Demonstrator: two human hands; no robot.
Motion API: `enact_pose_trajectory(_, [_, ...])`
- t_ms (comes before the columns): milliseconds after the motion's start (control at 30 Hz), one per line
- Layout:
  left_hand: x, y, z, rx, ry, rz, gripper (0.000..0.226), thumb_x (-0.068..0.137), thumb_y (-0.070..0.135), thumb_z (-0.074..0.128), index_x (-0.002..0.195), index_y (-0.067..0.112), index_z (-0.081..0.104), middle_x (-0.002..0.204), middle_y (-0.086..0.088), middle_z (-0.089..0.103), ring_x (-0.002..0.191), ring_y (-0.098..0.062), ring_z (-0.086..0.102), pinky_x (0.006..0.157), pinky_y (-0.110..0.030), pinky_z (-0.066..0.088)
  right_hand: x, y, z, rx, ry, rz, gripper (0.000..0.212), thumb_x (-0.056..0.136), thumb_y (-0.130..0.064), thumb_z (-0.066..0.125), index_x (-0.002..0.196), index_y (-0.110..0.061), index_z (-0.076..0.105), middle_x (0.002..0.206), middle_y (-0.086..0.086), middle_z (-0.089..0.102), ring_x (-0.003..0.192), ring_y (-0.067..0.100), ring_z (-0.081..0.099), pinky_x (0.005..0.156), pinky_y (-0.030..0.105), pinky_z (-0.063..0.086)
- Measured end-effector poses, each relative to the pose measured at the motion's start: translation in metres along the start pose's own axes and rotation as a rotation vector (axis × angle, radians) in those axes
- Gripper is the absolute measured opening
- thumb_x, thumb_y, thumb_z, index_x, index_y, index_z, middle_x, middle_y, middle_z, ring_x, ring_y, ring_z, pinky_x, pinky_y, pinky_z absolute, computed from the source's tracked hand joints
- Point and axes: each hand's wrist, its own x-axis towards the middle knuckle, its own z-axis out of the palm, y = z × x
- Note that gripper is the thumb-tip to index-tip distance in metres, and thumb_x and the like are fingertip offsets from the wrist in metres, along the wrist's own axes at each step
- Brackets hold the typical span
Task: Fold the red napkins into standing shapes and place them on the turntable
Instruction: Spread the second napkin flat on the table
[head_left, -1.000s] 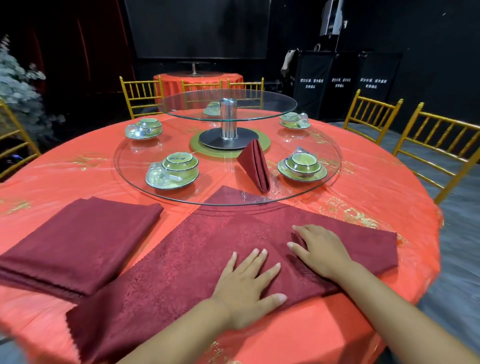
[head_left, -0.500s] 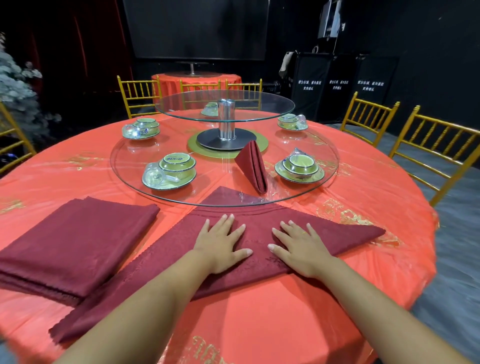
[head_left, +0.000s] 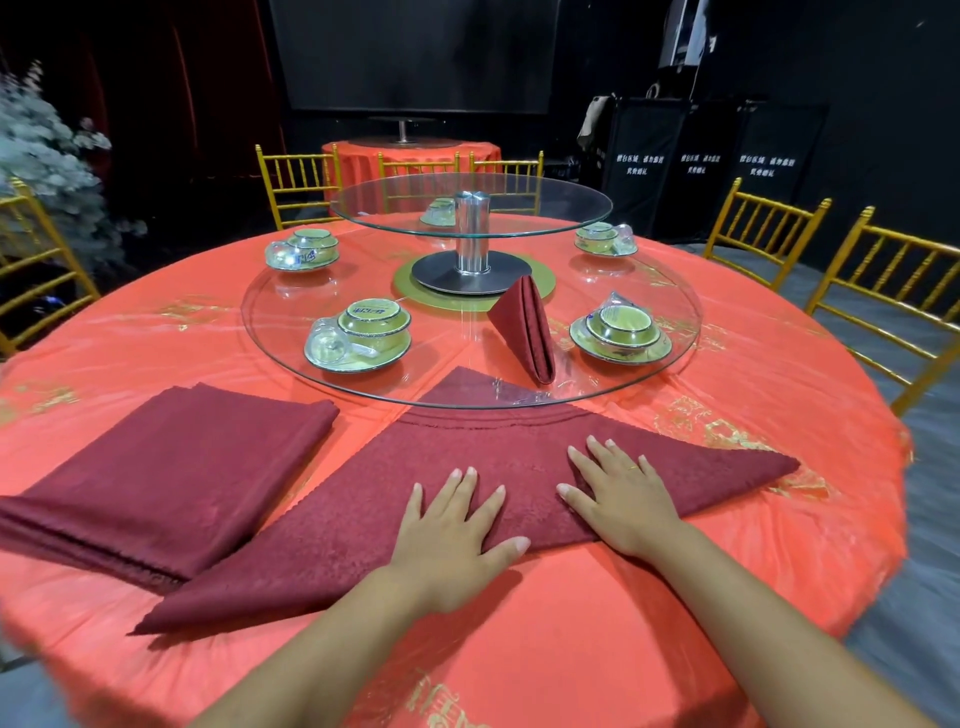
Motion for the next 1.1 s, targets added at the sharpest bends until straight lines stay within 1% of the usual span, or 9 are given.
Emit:
enact_pose_trajectory(133, [0.003,-0.002,0.003,-0.029,0.017,-0.002,0.071,0.086,0.073,0.005,0.150,0.043,-0.001,0.160,0.003,-0.015,0.144,-0.010,-0.021,0.115,-0.049,-0.016,0.001,0.001,0.003,0.005,0.004,0.007,0.065,0.093,-0.064,0.022,0.150,-0.035,0.013,0.160,-0.005,0.003,0.147,0.015,-0.001,0.117,0.045,0.000])
enact_pose_trajectory(367, [0.005,-0.002,0.004,-0.022,0.048,-0.008,0.068,0.087,0.071,0.006,0.149,0.045,0.000,0.160,0.004,-0.013,0.144,-0.010,-0.020,0.115,-0.047,-0.016,0.003,0.002,0.004,0.019,0.003,0.013,0.066,0.092,-0.065,0.022,0.150,-0.035,0.014,0.160,-0.005,0.004,0.147,0.015,-0.001,0.117,0.047,-0.001])
enact_pose_trajectory(500, [0.003,0.000,0.009,0.030,0.103,-0.005,0.076,0.079,0.074,-0.002,0.149,0.044,-0.004,0.160,0.003,-0.014,0.145,-0.012,-0.020,0.115,-0.048,-0.015,0.001,-0.001,-0.002,0.015,-0.007,0.004,0.070,0.090,-0.068,0.019,0.151,-0.033,0.014,0.160,-0.004,0.003,0.147,0.014,-0.003,0.116,0.045,-0.006])
enact_pose_trajectory(600, [0.003,0.001,0.010,0.051,0.120,-0.006,0.078,0.078,0.076,-0.003,0.149,0.044,-0.007,0.160,0.002,-0.014,0.145,-0.013,-0.020,0.115,-0.049,-0.015,-0.008,-0.009,-0.007,0.003,0.038,-0.051,0.073,0.090,-0.068,0.018,0.151,-0.030,0.012,0.160,-0.004,0.002,0.147,0.013,-0.006,0.117,0.043,-0.009])
enact_pose_trajectory(700, [0.002,0.001,0.011,0.054,0.128,-0.006,0.079,0.076,0.076,-0.004,0.149,0.044,-0.006,0.160,0.003,-0.013,0.145,-0.013,-0.019,0.115,-0.049,-0.014,-0.022,-0.024,-0.006,-0.007,0.073,-0.139,0.071,0.092,-0.065,0.020,0.152,-0.028,0.011,0.160,-0.004,0.001,0.146,0.012,-0.007,0.117,0.041,-0.009])
enact_pose_trajectory(800, [0.002,0.001,0.011,0.062,0.143,-0.008,0.078,0.077,0.075,-0.002,0.149,0.044,-0.003,0.161,0.003,-0.011,0.146,-0.013,-0.016,0.116,-0.049,-0.012,-0.037,-0.038,0.004,-0.038,0.074,-0.213,0.069,0.094,-0.062,0.021,0.152,-0.026,0.011,0.160,-0.004,0.000,0.146,0.012,-0.008,0.116,0.039,-0.010])
enact_pose_trajectory(867, [0.002,0.001,0.011,0.067,0.144,-0.007,0.078,0.077,0.075,-0.001,0.149,0.045,-0.003,0.161,0.003,-0.010,0.146,-0.013,-0.015,0.116,-0.049,-0.011,-0.042,-0.042,0.012,-0.049,0.056,-0.231,0.068,0.094,-0.061,0.020,0.152,-0.027,0.010,0.160,-0.004,0.001,0.146,0.012,-0.007,0.116,0.039,-0.009])
enact_pose_trajectory(1000, [0.001,0.002,0.009,0.072,0.134,-0.014,0.073,0.083,0.074,0.006,0.149,0.044,-0.001,0.161,0.003,-0.009,0.146,-0.013,-0.014,0.117,-0.049,-0.010,-0.040,-0.027,0.015,-0.039,0.021,-0.198,0.070,0.091,-0.066,0.020,0.151,-0.033,0.007,0.160,-0.005,-0.003,0.146,0.012,-0.008,0.116,0.041,-0.008])
enact_pose_trajectory(1100, [0.001,0.003,0.009,0.077,0.136,-0.013,0.071,0.086,0.072,0.010,0.150,0.044,-0.001,0.161,0.002,-0.009,0.147,-0.014,-0.014,0.117,-0.049,-0.009,-0.035,0.002,0.012,-0.037,0.003,-0.121,0.070,0.091,-0.067,0.021,0.151,-0.035,0.006,0.160,-0.005,-0.004,0.147,0.013,-0.007,0.116,0.042,-0.007])
